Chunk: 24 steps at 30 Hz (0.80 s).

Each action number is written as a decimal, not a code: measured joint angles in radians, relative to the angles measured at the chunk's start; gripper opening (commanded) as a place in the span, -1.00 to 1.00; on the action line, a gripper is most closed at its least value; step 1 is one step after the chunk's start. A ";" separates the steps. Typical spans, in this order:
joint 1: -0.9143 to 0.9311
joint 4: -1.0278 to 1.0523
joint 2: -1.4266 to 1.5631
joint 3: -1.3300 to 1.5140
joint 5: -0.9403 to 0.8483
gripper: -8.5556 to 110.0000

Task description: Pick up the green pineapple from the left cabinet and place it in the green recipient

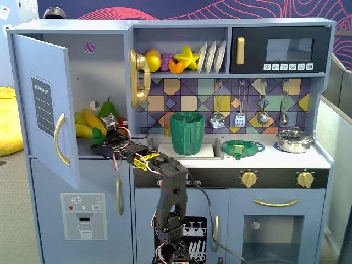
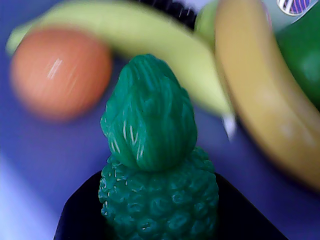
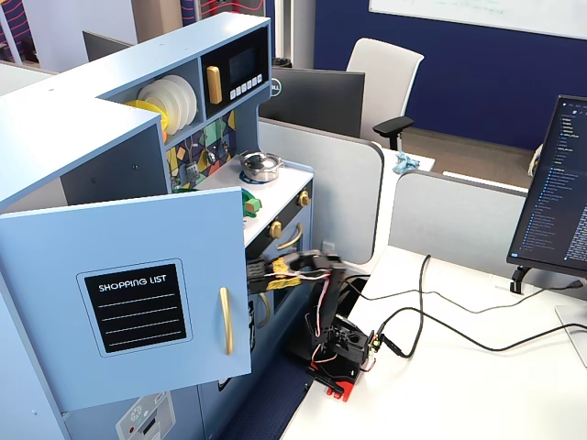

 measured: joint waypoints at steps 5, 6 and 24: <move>-0.097 0.101 0.304 0.114 -0.071 -0.86; -0.106 0.124 0.359 0.124 -0.083 -0.86; 0.462 0.311 0.770 0.183 0.028 -0.86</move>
